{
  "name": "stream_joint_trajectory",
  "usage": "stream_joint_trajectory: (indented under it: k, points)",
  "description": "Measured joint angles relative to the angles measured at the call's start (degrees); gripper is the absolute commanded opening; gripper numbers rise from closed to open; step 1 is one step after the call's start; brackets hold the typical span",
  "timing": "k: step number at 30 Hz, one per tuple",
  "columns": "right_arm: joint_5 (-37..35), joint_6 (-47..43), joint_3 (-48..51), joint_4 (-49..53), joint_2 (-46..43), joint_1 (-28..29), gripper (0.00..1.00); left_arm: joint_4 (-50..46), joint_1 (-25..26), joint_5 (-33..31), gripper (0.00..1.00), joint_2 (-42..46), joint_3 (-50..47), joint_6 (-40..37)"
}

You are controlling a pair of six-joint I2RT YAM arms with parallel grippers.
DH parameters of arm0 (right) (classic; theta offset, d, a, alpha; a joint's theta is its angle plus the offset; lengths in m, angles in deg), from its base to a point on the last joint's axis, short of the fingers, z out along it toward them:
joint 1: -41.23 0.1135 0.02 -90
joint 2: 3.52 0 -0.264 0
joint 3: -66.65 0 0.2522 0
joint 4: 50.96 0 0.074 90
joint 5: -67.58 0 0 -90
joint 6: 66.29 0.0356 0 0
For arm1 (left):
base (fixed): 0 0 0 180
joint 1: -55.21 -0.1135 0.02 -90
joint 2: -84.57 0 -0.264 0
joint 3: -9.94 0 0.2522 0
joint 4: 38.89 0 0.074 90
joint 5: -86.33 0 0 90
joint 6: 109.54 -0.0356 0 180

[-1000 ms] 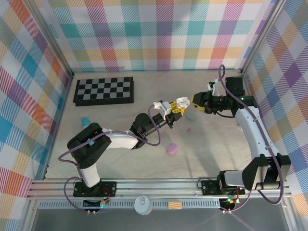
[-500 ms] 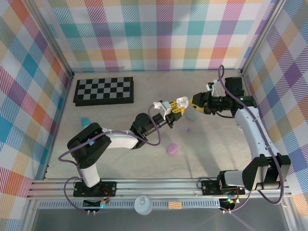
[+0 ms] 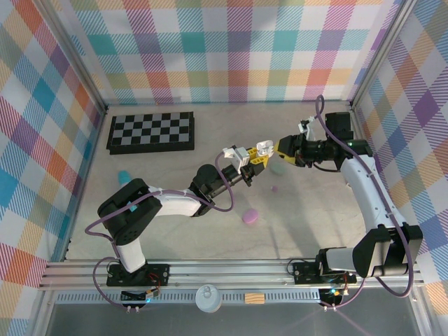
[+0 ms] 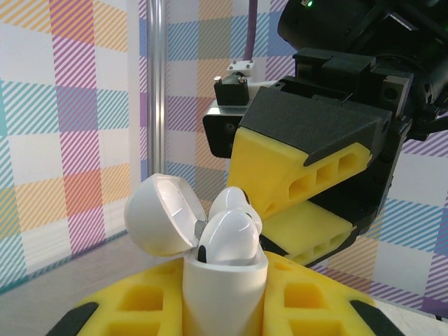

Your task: Insert the wireless bluetooth earbuds into the charging case

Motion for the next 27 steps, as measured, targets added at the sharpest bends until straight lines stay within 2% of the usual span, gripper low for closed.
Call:
stream_joint_trajectory:
  k: [12, 27]
  points:
    - [-0.3, -0.5, 0.0, 0.4, -0.1, 0.5, 0.46, -0.1, 0.0, 0.4, 0.00, 0.0, 0.2, 0.0]
    - [-4.5, -1.3, -0.2, 2.1, -1.3, 0.5, 0.47, -0.5, 0.1, 0.9, 0.00, 0.0, 0.2, 0.0]
